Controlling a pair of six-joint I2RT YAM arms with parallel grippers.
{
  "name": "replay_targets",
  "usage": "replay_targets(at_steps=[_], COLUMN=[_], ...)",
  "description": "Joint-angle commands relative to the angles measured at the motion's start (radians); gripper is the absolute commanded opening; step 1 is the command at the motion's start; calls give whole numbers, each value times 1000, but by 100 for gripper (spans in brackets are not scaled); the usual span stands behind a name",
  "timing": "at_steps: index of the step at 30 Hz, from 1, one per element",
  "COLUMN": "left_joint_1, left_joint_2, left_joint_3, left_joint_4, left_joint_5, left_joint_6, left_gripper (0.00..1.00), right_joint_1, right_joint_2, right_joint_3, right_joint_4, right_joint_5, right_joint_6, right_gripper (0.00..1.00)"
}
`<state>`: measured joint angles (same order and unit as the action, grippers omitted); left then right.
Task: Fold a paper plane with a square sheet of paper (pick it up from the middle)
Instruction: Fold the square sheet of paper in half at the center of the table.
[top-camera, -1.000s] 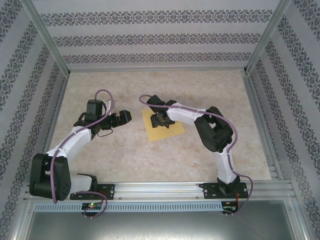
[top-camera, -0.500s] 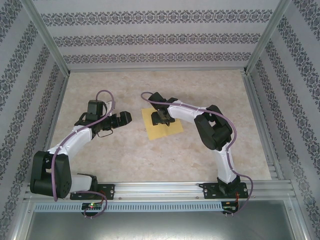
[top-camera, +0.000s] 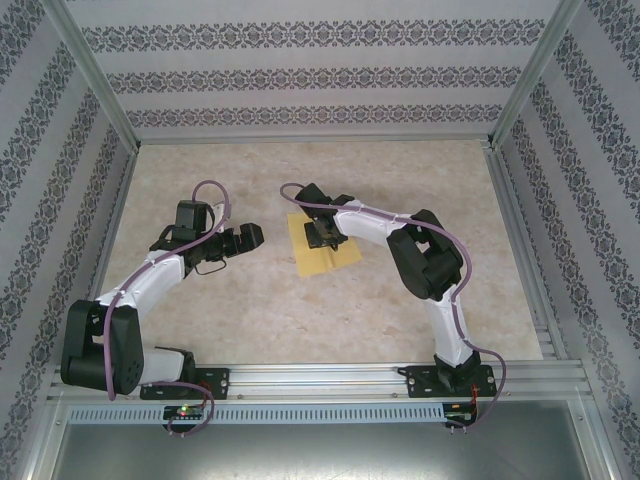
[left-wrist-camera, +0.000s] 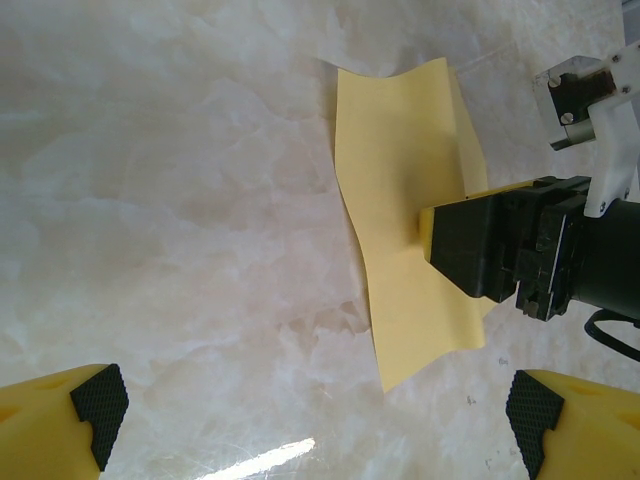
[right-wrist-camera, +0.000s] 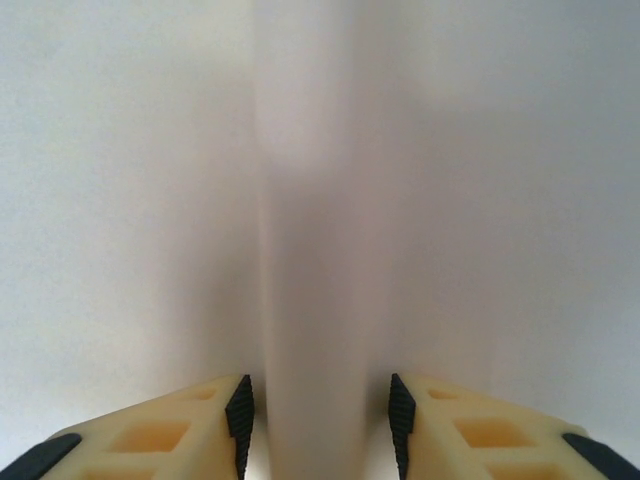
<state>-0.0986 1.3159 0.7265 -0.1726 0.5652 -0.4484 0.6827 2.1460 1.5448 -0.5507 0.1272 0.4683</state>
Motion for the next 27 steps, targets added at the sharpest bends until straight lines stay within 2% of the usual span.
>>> replay_targets(at_steps=[1,5,12,15,22,27], left_joint_1=[-14,-14,-13,-14,-13,-13], left_joint_2=[-4,-13,-46,-75,-156,-223], left_joint_3=[14,15,23,30,73,103], left_joint_4=[-22,-24,-51,-65,-152,-202], left_joint_5=[-3,-4,-5,-11,-42,-49], left_joint_6=[27,23,1,-17,-38,-54], left_gripper=[100,100,100,100,100,100], right_joint_1=[19,21,24,22,21,5], right_joint_2=[7,-15,-64,-102,-223,-297], right_joint_3=[-26,-31,-44,-56,-157,-288], right_joint_4=[-19,-12,14,41,213,457], right_joint_5=[1,5,-32,-90,-352,-557], right_joint_6=[7,8,22,38,124,272], right_gripper=[38,29,22,21,18,18])
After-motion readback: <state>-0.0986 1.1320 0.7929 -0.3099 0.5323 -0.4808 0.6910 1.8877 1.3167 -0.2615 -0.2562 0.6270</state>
